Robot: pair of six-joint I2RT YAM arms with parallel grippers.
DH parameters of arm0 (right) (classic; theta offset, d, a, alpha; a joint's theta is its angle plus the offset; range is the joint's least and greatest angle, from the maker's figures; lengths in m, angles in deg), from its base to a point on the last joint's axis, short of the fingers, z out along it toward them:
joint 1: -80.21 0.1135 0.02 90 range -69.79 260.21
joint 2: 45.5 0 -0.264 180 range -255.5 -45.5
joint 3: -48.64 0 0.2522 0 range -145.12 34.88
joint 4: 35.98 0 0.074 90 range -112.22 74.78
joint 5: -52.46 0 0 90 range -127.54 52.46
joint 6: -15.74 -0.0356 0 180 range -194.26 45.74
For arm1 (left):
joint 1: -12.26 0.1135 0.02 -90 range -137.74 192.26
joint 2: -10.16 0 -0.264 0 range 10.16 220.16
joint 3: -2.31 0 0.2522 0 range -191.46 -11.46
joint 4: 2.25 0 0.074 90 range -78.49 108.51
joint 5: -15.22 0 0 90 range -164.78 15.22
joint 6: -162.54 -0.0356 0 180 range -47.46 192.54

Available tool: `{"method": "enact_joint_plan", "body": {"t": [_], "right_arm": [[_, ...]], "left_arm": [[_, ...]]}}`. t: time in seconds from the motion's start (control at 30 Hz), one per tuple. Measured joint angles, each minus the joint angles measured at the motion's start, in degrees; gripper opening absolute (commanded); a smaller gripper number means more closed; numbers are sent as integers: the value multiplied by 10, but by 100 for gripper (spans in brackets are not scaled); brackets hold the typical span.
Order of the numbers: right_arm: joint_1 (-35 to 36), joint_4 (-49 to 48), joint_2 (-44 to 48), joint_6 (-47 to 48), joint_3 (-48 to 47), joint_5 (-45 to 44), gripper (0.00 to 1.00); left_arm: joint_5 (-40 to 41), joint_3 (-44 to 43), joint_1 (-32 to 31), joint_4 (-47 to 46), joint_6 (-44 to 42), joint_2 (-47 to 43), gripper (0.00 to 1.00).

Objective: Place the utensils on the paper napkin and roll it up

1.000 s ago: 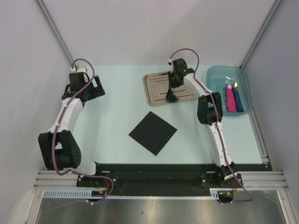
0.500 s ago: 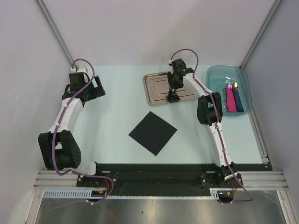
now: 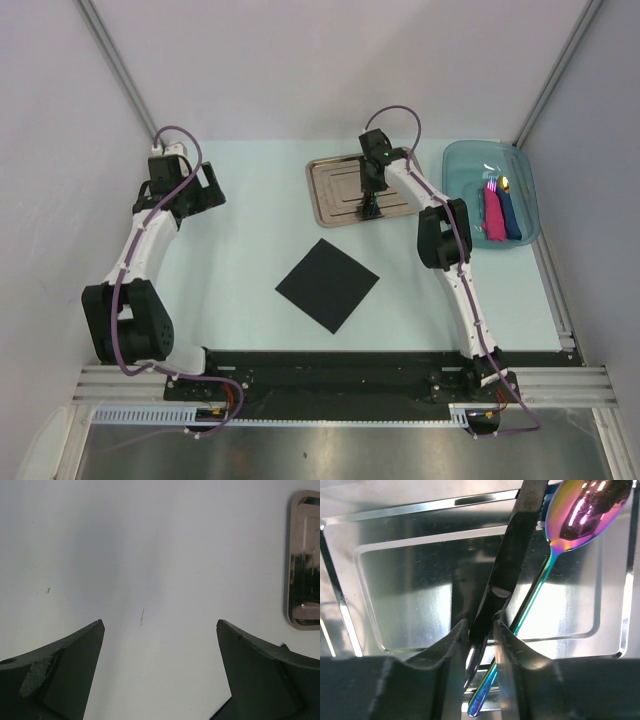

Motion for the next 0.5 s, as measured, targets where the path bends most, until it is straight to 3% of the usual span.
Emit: {"method": "enact_joint_plan", "body": {"t": [0.17, 0.2, 0.23, 0.5], "right_arm": [[-1, 2, -3, -17, -3, -13, 13], [-1, 2, -4, -22, -5, -14, 3], [-1, 4, -5, -27, -7, -15, 0], [-8, 10, -9, -46, -19, -5, 0]], "left_arm": [[0, 0, 3, 0, 0, 0, 100], [0, 0, 4, 0, 0, 0, 100], [0, 0, 5, 1, 0, 0, 100], [0, 0, 12, 1, 0, 0, 100]]}}
